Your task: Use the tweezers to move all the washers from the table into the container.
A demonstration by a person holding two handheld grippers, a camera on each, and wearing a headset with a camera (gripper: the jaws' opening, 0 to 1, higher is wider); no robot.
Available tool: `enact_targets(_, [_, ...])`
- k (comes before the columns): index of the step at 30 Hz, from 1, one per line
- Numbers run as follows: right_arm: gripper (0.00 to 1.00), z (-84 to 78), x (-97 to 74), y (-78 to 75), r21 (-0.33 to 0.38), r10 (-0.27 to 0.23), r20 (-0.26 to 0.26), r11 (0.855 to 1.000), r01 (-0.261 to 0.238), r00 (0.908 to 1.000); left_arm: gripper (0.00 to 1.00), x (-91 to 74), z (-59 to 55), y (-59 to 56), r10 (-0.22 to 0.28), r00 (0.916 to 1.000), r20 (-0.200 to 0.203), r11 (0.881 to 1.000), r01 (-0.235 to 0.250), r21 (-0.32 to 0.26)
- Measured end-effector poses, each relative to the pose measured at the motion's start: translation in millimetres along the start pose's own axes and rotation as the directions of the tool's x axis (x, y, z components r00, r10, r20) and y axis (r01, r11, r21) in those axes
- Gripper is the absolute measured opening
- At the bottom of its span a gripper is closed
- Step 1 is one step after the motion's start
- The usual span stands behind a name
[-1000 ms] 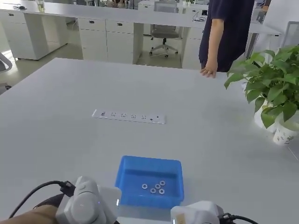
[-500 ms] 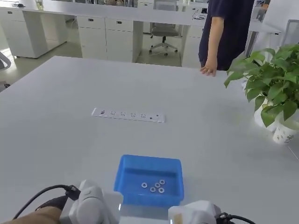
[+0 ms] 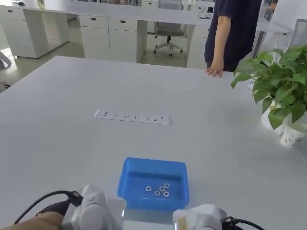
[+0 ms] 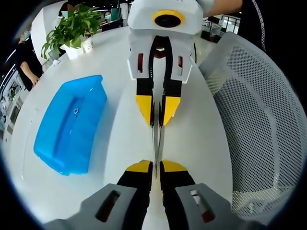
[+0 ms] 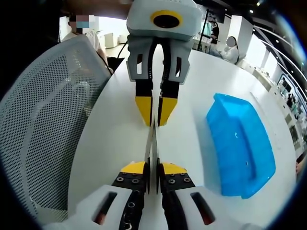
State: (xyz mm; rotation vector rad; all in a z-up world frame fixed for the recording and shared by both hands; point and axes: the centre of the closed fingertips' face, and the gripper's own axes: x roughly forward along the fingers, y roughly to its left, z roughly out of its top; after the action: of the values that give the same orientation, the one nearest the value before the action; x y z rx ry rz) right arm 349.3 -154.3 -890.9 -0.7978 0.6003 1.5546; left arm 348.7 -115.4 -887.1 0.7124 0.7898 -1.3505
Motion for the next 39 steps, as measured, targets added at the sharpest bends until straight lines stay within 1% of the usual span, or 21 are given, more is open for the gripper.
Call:
enact_targets(2, [0.13,1.6,-0.9,0.2,-0.006,-0.001,0.007,1.0,0.001,1.0,0.13,-1.5,0.4,0.9,0.005,1.0,0.008,1.0,-0.005,-0.009])
enact_targets(4, [0.15,3.3,-2.5,-2.3,-0.013,-0.012,0.01,1.0,0.012,0.9999,0.15,-3.4,0.7,1.5,0.01,0.9999,0.011,1.0,-0.01,-0.011])
enact_targets(6, [0.15,6.1,-4.8,-3.8,-0.008,-0.016,0.02,1.0,0.016,0.9997,0.16,-5.8,1.5,2.1,0.011,0.9997,0.021,1.0,-0.011,-0.024])
enact_targets(9, [0.16,8.7,-8.5,-6.8,-0.01,-0.031,0.027,0.999,0.031,0.9992,0.17,-8.9,1.1,3.1,0.022,0.9994,0.026,0.999,-0.021,-0.027])
enact_targets(13, [0.18,9.2,-16.0,-9.9,0.003,-0.049,0.035,0.999,0.049,0.9982,0.19,-15.0,0.1,3.0,0.033,0.9987,0.039,0.998,-0.031,-0.049])
enact_targets(16, [0.21,8.9,-22.7,-10.9,0.018,-0.062,0.041,0.998,0.061,0.9972,0.21,-20.1,-2.3,3.3,0.047,0.9981,0.04,0.997,-0.045,-0.06])
enact_targets(19, [0.23,7.1,-31.3,-13.7,0.027,-0.085,0.037,0.996,0.084,0.9957,0.24,-27.7,-2.9,3.9,0.067,0.9961,0.058,0.994,-0.062,-0.089])
enact_targets(21, [0.24,7.0,-38.3,-16.3,0.052,-0.101,0.045,0.994,0.099,0.9939,0.27,-31.7,-2.2,5.1,0.085,0.9934,0.077,0.991,-0.076,-0.114])
enact_targets(24, [0.26,5.0,-48.0,-19.9,0.059,-0.13,0.051,0.99,0.127,0.9902,0.28,-38.5,-2.8,4.8,0.095,0.9901,0.103,0.984,-0.078,-0.159])
enact_targets(25, [0.28,3.5,-50.1,-20.6,0.066,-0.135,0.049,0.989,0.132,0.9896,0.29,-39.9,-3.0,5.7,0.104,0.9888,0.108,0.982,-0.085,-0.17])
enact_targets(26, [0.3,0.8,-53.9,-22.7,0.074,-0.15,0.045,0.986,0.146,0.9876,0.3,-42.2,-2.8,6.3,0.114,0.9866,0.117,0.979,-0.091,-0.183])
enact_targets(29, [0.31,-2.6,-61.3,-25.5,0.099,-0.174,0.052,0.981,0.168,0.9834,0.32,-47.0,-2.2,6.7,0.13,0.9822,0.135,0.973,-0.101,-0.207])
enact_targets(30, [0.33,-4.4,-65.2,-26.9,0.112,-0.188,0.054,0.977,0.181,0.9807,0.35,-49.2,-1.9,7.1,0.14,0.9792,0.147,0.97,-0.106,-0.22])
enact_targets(33, [0.39,-9.0,-74.7,-30.5,0.136,-0.228,0.054,0.966,0.219,0.9722,0.38,-54.7,-1.8,7.3,0.158,0.9744,0.16,0.964,-0.117,-0.239])
enact_targets(34, [0.41,-10.3,-78.9,-31.8,0.147,-0.244,0.061,0.961,0.233,0.9679,0.39,-57.2,-1.9,8.5,0.172,0.9711,0.165,0.96,-0.128,-0.25])
enact_targets(35, [0.43,-11.2,-81.4,-32.4,0.154,-0.253,0.064,0.958,0.241,0.9654,0.4,-58.8,-1.9,9.4,0.182,0.9685,0.169,0.956,-0.135,-0.26])
enact_targets(36, [0.45,-12.5,-84.0,-32.9,0.163,-0.261,0.065,0.955,0.247,0.9632,0.42,-61.5,-1.2,10.4,0.198,0.9633,0.181,0.95,-0.143,-0.277])
enact_targets(38, [0.49,-16.4,-90.5,-35.2,0.191,-0.286,0.065,0.944,0.269,0.9561,0.45,-65.4,0.4,10.7,0.215,0.9558,0.201,0.943,-0.149,-0.297])
enact_targets(39, [0.52,-19.1,-94.4,-36.9,0.215,-0.303,0.064,0.935,0.283,0.9509,0.47,-68.3,0.7,10.9,0.229,0.9506,0.21,0.938,-0.158,-0.308])
